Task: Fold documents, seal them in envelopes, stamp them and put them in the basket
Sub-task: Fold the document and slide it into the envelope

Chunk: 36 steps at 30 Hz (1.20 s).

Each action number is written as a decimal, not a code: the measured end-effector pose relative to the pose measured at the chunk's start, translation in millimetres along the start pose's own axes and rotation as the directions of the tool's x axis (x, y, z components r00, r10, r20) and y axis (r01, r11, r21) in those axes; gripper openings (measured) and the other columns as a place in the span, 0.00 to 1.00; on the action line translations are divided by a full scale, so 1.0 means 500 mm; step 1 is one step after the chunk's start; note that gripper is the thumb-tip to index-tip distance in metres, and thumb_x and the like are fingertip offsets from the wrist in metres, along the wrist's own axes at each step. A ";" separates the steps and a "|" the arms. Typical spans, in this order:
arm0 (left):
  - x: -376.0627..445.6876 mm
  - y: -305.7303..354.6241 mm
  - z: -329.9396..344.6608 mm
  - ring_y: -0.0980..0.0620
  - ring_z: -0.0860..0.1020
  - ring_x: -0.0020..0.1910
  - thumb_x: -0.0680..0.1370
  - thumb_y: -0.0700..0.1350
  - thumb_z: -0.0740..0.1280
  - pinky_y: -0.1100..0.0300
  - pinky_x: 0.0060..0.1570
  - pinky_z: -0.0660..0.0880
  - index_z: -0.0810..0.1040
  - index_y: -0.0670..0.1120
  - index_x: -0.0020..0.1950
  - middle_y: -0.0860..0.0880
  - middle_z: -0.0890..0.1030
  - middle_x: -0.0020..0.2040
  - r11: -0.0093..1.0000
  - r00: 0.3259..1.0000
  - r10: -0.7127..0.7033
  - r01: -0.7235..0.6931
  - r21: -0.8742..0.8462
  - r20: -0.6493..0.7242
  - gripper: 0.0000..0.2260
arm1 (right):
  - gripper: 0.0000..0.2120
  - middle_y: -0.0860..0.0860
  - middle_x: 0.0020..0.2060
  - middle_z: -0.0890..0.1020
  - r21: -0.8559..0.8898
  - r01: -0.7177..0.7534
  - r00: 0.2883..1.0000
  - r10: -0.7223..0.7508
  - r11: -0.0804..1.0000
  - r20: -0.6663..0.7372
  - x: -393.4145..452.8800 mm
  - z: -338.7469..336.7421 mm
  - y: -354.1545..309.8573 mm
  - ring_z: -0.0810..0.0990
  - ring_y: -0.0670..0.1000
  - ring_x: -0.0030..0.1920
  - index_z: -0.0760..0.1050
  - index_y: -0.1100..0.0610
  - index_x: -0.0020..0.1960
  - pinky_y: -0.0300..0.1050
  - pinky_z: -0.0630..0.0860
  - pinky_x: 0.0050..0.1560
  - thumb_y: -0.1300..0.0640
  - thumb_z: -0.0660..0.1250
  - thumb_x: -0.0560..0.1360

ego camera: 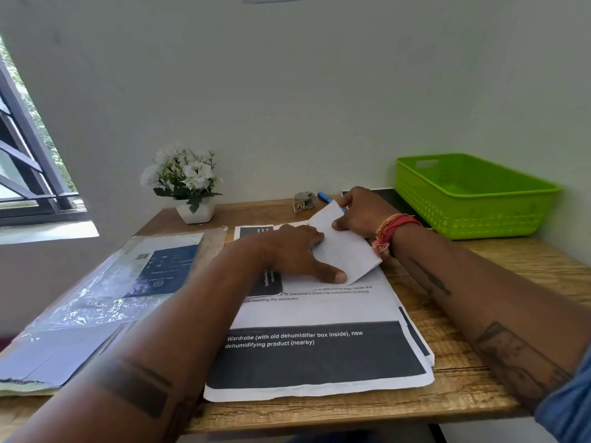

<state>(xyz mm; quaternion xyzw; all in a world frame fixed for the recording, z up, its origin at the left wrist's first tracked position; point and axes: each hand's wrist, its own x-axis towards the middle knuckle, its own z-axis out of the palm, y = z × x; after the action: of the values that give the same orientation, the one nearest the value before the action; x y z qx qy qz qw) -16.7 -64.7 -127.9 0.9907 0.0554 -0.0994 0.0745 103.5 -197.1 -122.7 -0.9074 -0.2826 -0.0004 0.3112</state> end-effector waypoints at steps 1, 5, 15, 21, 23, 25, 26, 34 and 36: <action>0.001 0.001 0.000 0.50 0.53 0.81 0.69 0.75 0.66 0.50 0.77 0.51 0.54 0.53 0.82 0.54 0.53 0.82 1.000 1.000 -0.002 0.002 0.001 0.008 0.49 | 0.23 0.56 0.60 0.79 0.002 0.000 1.000 0.000 1.000 0.003 -0.001 -0.001 -0.001 0.79 0.55 0.57 0.75 0.60 0.64 0.44 0.73 0.51 0.56 0.76 0.72; 0.002 -0.002 0.002 0.50 0.54 0.80 0.68 0.75 0.66 0.49 0.77 0.52 0.54 0.54 0.82 0.54 0.54 0.82 1.000 1.000 -0.004 0.004 -0.020 -0.009 0.50 | 0.20 0.54 0.61 0.78 0.045 0.012 1.000 -0.011 0.999 -0.020 0.003 -0.003 -0.002 0.78 0.54 0.57 0.75 0.58 0.63 0.43 0.72 0.51 0.55 0.74 0.74; 0.018 -0.018 0.018 0.50 0.73 0.69 0.84 0.52 0.60 0.59 0.63 0.66 0.68 0.48 0.76 0.48 0.74 0.72 0.930 0.964 -0.028 -0.071 -0.361 -0.264 0.21 | 0.16 0.55 0.48 0.84 0.417 0.054 0.998 -0.040 0.907 -0.043 -0.022 -0.003 -0.036 0.81 0.49 0.38 0.78 0.56 0.54 0.42 0.76 0.37 0.44 0.64 0.79; 0.013 -0.025 0.017 0.46 0.79 0.62 0.74 0.74 0.50 0.45 0.68 0.70 0.84 0.55 0.56 0.47 0.83 0.61 0.607 0.936 -0.231 -0.075 -0.791 -0.266 0.32 | 0.07 0.53 0.40 0.84 0.425 0.095 0.987 -0.142 0.900 0.079 -0.026 0.036 -0.041 0.83 0.52 0.36 0.80 0.57 0.48 0.46 0.81 0.35 0.53 0.67 0.79; 0.017 -0.029 0.017 0.45 0.80 0.59 0.75 0.69 0.54 0.43 0.64 0.73 0.83 0.51 0.52 0.46 0.84 0.56 0.633 0.916 -0.274 -0.057 -0.772 -0.292 0.28 | 0.04 0.52 0.41 0.84 0.332 0.175 0.975 -0.211 0.927 0.075 -0.020 0.049 -0.039 0.83 0.51 0.38 0.80 0.56 0.50 0.49 0.82 0.42 0.57 0.68 0.78; 0.011 -0.026 0.014 0.44 0.80 0.55 0.80 0.56 0.59 0.46 0.57 0.76 0.81 0.46 0.52 0.47 0.83 0.51 0.691 0.900 -0.289 -0.039 -0.721 -0.326 0.17 | 0.06 0.48 0.45 0.85 0.239 0.247 0.959 -0.272 0.939 0.076 -0.019 0.054 -0.039 0.82 0.47 0.42 0.81 0.54 0.52 0.42 0.78 0.45 0.60 0.70 0.76; 0.010 -0.026 0.012 0.45 0.80 0.55 0.81 0.51 0.60 0.48 0.55 0.76 0.79 0.46 0.54 0.47 0.82 0.52 0.707 0.895 -0.291 -0.037 -0.706 -0.338 0.12 | 0.07 0.47 0.46 0.84 0.213 0.269 0.953 -0.291 0.939 0.079 -0.021 0.055 -0.039 0.80 0.44 0.41 0.81 0.54 0.52 0.37 0.74 0.43 0.61 0.70 0.75; 0.024 -0.047 0.013 0.43 0.74 0.67 0.82 0.41 0.64 0.55 0.65 0.70 0.58 0.45 0.80 0.41 0.74 0.71 0.820 0.853 -0.305 0.009 -0.572 -0.424 0.28 | 0.10 0.43 0.50 0.81 0.031 0.321 0.936 -0.322 0.946 0.139 -0.021 0.062 -0.032 0.75 0.37 0.43 0.82 0.51 0.55 0.28 0.67 0.44 0.59 0.74 0.74; 0.034 -0.060 0.019 0.44 0.76 0.63 0.80 0.39 0.65 0.52 0.64 0.73 0.58 0.48 0.80 0.42 0.77 0.67 0.841 0.851 -0.292 0.011 -0.541 -0.437 0.30 | 0.11 0.44 0.51 0.81 0.010 0.323 0.934 -0.321 0.946 0.156 -0.022 0.060 -0.032 0.76 0.41 0.48 0.81 0.51 0.56 0.33 0.69 0.50 0.58 0.74 0.74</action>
<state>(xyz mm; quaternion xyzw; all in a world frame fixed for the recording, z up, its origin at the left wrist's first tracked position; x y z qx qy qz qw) -5.7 -35.1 -144.8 0.9161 0.1788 0.1750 0.3133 80.6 -175.5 -139.7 -0.8485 -0.4507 0.0169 0.2767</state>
